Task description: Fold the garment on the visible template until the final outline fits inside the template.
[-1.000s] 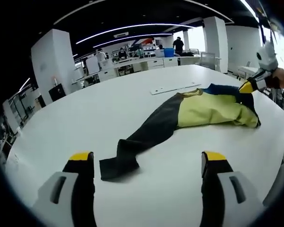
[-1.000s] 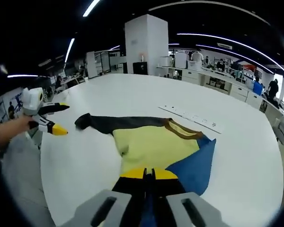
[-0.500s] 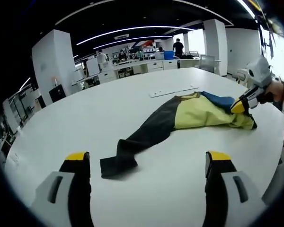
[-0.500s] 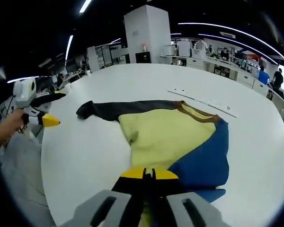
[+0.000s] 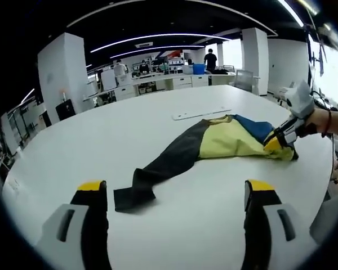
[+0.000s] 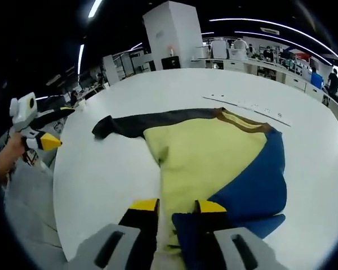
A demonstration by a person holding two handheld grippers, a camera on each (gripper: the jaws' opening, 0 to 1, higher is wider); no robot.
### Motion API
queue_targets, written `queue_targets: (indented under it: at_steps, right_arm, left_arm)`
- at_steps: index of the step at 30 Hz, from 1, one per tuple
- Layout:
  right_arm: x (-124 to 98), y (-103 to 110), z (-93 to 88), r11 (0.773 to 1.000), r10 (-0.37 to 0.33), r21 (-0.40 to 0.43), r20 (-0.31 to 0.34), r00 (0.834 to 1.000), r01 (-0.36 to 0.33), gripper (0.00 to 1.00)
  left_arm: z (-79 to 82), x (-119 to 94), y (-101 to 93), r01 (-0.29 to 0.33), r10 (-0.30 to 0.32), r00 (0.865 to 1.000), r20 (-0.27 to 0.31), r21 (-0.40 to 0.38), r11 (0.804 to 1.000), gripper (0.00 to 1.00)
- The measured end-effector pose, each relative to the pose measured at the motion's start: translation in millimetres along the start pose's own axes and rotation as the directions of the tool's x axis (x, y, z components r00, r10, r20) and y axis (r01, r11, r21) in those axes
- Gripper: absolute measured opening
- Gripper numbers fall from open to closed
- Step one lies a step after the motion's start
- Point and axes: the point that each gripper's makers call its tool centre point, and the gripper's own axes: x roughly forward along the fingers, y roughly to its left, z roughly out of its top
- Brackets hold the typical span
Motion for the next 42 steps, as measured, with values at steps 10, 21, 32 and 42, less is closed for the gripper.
queue_targets:
  at_steps: [10, 21, 32, 42]
  right_arm:
    - [-39.5, -4.3, 11.0, 0.999, -0.022, 0.046, 0.050, 0.998, 0.020, 0.57]
    - [-81.8, -38.9, -12.2, 0.979, -0.141, 0.156, 0.042, 0.989, 0.133, 0.62]
    - [-96.6, -68.8, -64.8, 0.921, -0.273, 0.275, -0.052, 0.961, 0.277, 0.54]
    - [-95.8, -72.2, -97.0, 0.871, -0.350, 0.322, -0.121, 0.929, 0.370, 0.49]
  left_arm:
    - [5.7, -7.0, -5.4, 0.014, -0.015, 1.000, 0.010, 0.019, 1.000, 0.99]
    - [13.4, -10.4, -12.5, 0.025, -0.026, 0.999, 0.034, 0.032, 0.999, 0.99]
    - [25.6, -14.3, -18.5, 0.033, -0.035, 0.995, 0.089, 0.020, 0.999, 0.99]
    - [19.2, -16.0, -23.4, 0.033, -0.034, 0.998, 0.061, 0.025, 0.999, 0.96]
